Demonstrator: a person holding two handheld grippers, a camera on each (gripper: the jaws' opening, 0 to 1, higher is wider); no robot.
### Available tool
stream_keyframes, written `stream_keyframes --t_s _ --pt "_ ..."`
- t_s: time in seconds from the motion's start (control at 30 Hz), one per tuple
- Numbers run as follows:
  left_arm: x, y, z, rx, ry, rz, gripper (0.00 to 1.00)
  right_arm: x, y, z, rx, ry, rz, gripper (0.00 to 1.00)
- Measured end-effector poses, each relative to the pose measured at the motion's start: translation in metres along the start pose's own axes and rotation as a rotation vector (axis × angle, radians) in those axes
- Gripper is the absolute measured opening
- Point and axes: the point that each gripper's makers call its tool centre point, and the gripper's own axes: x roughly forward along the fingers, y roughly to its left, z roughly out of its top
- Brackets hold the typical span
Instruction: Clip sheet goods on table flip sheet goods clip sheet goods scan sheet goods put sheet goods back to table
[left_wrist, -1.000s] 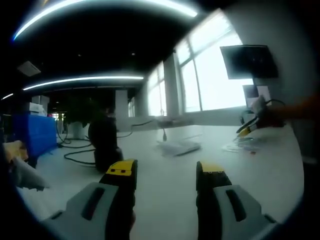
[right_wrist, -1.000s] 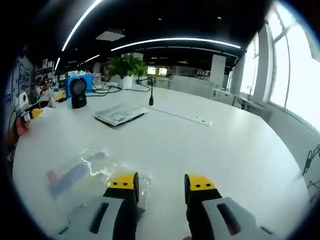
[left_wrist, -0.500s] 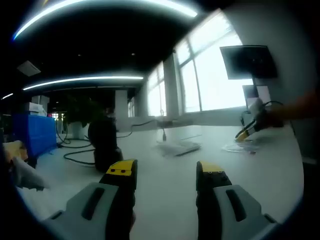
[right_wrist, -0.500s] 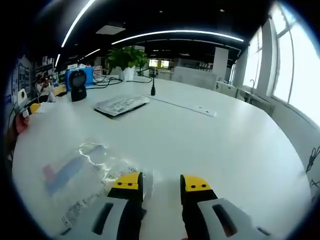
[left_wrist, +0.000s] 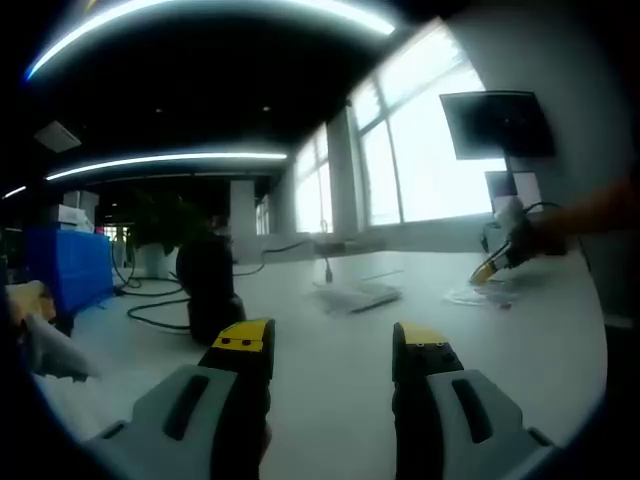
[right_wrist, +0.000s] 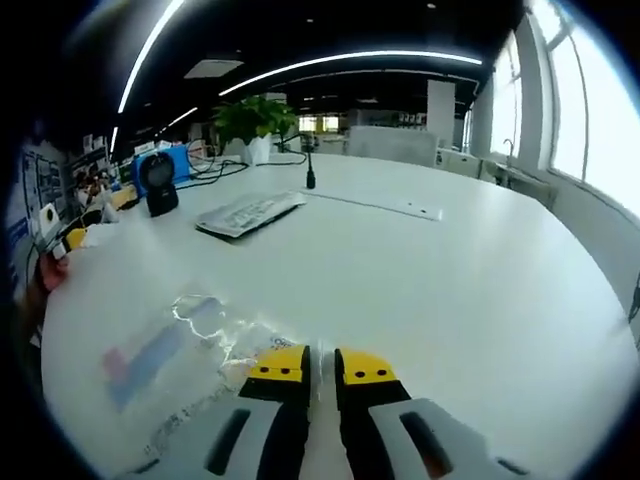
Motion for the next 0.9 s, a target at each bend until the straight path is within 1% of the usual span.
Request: stream_keyframes --t_s 0.1,0.33,0.43,0.53,0.63,0.77,0.9 --pt "0.0 -0.0002 -0.0001 0.0 0.001 -0.001 0.39 -0.0001 0.0015 0.0005 0.0 0.0 0.001 0.05" --pt "0.0001 0.0 -0.0002 0.001 0.001 0.0 0.39 0.0009 0.0003 0.0017 -0.024 0.031 -0.002 0.05" --pt "0.0001 0.0001 -0.0003 0.001 0.002 0.0 0.39 0.0001 0.0021 0.0017 -0.031 0.047 0.005 0.02" --pt "0.0001 0.0002 -0.0003 0.001 0.001 0.001 0.39 0.0005 0.0007 0.0015 -0.015 0.061 0.014 0.0" --pt "0.0001 0.0002 -0.0001 0.001 0.001 0.0 0.39 0.0002 0.0012 0.0013 -0.009 0.059 0.011 0.0" --pt "0.0001 0.0001 -0.0001 0.0 0.001 -0.001 0.39 -0.0007 0.0041 0.0019 -0.037 0.057 -0.017 0.0" --pt "0.0001 0.0005 -0.0003 -0.001 0.0 0.0 0.39 -0.001 0.0021 0.0022 -0.043 0.038 -0.028 0.0"
